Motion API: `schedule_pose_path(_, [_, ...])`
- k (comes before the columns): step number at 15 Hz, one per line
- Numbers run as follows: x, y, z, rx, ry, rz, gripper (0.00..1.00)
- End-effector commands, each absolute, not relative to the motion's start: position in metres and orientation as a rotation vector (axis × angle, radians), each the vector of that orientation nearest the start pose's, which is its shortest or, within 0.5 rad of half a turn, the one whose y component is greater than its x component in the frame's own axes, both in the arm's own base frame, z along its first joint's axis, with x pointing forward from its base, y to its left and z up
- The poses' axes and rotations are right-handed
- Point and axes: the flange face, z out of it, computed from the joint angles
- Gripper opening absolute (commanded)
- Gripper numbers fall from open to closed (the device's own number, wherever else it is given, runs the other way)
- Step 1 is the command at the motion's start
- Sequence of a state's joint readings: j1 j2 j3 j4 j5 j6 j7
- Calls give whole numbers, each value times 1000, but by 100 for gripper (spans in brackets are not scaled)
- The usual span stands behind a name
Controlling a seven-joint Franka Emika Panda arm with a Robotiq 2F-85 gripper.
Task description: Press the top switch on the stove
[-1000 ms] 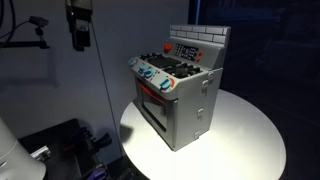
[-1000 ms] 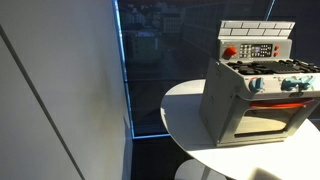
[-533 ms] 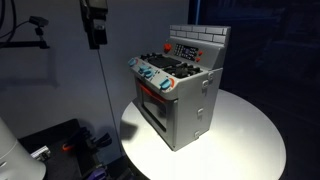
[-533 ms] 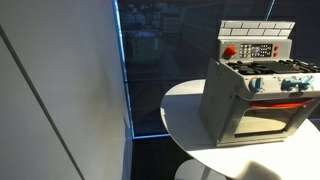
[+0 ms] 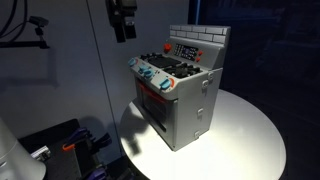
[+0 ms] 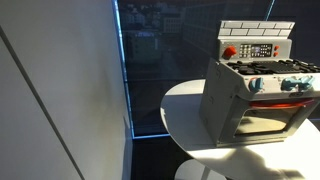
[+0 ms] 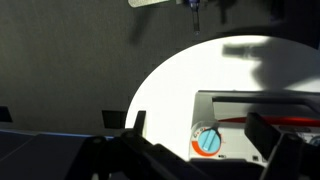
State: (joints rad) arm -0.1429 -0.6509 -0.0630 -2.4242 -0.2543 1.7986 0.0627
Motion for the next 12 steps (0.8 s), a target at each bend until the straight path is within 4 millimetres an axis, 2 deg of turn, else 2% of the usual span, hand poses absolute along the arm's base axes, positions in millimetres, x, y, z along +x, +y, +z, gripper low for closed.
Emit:
schedule_pose_path(1, [384, -105, 544, -3275, 463, -133, 100])
schedule_pose_path(6, [430, -114, 539, -3212, 547, -264, 100])
schedule_pose_path(12, [482, -131, 524, -3168, 646, -451, 100])
